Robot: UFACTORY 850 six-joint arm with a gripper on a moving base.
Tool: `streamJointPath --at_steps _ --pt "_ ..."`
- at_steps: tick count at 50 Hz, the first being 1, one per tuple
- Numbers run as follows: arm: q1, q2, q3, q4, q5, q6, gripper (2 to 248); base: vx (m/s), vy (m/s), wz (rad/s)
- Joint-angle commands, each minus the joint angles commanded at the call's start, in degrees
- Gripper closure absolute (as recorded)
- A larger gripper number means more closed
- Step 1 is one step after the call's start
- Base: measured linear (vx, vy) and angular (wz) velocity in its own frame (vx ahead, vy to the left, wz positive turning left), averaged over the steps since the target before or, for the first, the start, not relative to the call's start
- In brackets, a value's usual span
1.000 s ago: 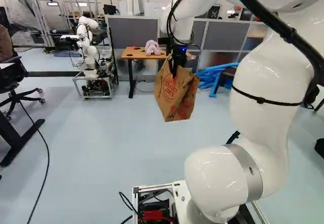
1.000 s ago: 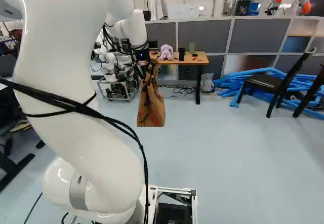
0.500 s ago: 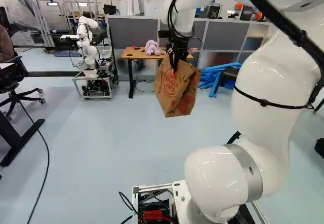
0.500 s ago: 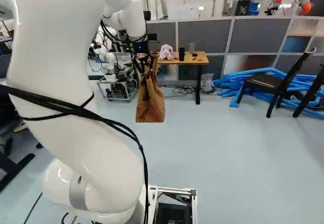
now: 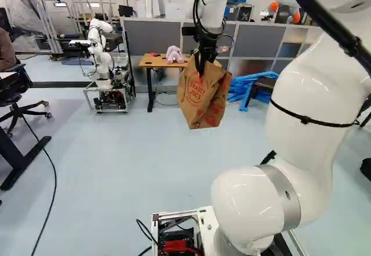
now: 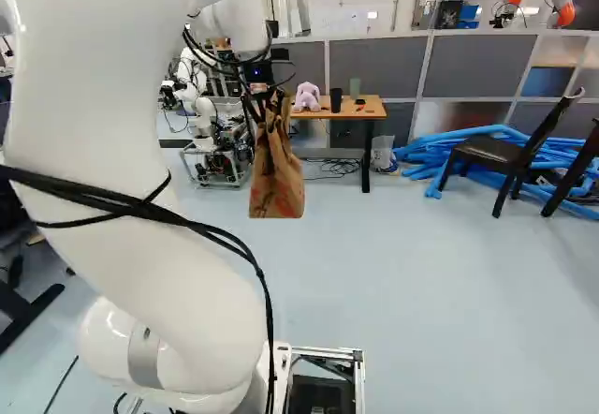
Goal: Pick up the bag on the ground and place it on the table
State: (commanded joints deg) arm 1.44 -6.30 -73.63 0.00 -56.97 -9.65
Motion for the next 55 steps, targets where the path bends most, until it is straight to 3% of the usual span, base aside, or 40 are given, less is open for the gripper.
streamJointPath --at_steps 55 --pt "-0.1 1.1 -7.6 0.0 -7.7 0.0 229 0.000 0.000 0.000"
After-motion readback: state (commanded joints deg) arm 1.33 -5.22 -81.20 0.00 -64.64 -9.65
